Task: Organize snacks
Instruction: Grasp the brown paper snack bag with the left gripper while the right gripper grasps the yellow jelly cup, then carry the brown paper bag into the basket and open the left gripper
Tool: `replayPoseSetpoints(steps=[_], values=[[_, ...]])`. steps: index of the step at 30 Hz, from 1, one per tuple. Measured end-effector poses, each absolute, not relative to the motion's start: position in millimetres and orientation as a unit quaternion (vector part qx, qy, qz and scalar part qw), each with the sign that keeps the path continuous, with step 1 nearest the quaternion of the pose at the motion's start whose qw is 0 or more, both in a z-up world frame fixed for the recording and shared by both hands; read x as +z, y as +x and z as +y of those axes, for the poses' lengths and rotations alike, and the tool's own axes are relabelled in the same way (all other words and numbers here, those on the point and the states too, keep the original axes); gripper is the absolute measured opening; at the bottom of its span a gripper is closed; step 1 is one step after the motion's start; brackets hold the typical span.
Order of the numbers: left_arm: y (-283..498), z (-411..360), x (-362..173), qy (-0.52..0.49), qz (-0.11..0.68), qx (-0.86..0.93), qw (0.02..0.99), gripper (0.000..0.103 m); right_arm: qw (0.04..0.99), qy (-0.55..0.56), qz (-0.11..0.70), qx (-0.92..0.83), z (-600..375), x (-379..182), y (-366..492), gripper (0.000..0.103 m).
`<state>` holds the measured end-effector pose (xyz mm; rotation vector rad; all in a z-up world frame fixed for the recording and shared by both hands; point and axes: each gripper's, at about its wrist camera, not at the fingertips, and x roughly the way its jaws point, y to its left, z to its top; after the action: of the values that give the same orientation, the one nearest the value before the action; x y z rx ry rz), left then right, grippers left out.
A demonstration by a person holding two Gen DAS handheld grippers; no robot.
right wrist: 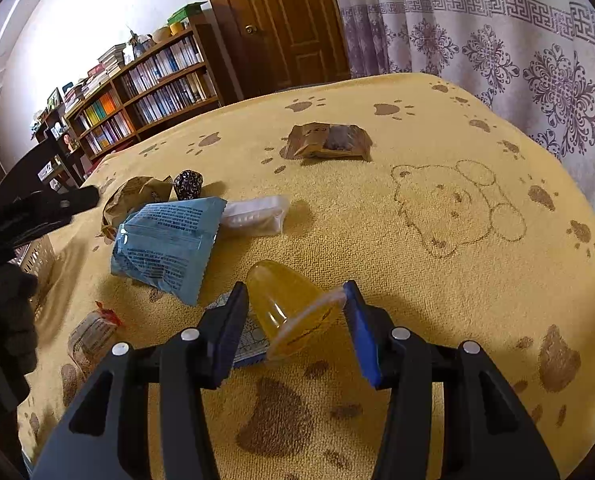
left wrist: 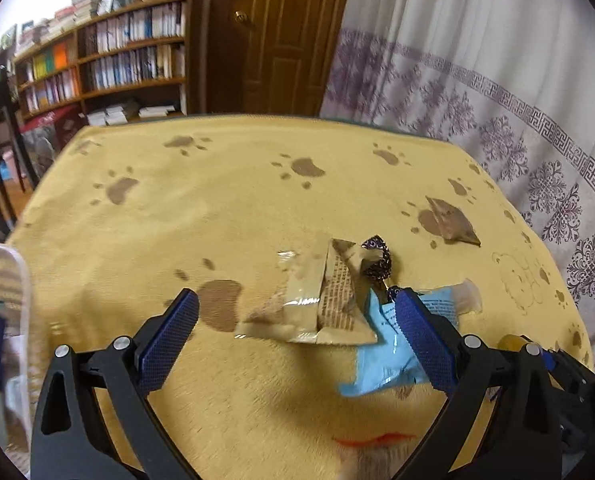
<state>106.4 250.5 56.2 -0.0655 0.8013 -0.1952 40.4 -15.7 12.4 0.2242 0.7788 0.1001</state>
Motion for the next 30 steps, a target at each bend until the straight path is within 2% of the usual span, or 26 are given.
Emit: replayPoseSetpoints(steps=[7, 9, 11, 20, 30], values=[[135.9, 243.8, 33.5, -0.032, 0.422, -0.097, 0.901, 0.099, 0.918, 0.113, 0.378, 0.047, -17.2, 12.0, 40.9, 0.049], [140.0, 245.4, 29.9, -0.037, 0.429, -0.097, 0.897, 0.09, 0.918, 0.113, 0.378, 0.047, -17.2, 12.1, 40.7, 0.049], [145.2, 247.1, 24.2, -0.05, 0.441, -0.103, 0.89, 0.074, 0.918, 0.113, 0.378, 0.047, -17.2, 12.1, 40.7, 0.049], [135.5, 254.9, 22.4, -0.065, 0.432, -0.114, 0.892, 0.053, 0.918, 0.113, 0.378, 0.046, -17.2, 12.1, 40.6, 0.049], [104.9, 269.3, 56.8, -0.065, 0.386, -0.097, 0.915, 0.05, 0.918, 0.114, 0.376, 0.046, -17.6, 12.1, 41.1, 0.049]])
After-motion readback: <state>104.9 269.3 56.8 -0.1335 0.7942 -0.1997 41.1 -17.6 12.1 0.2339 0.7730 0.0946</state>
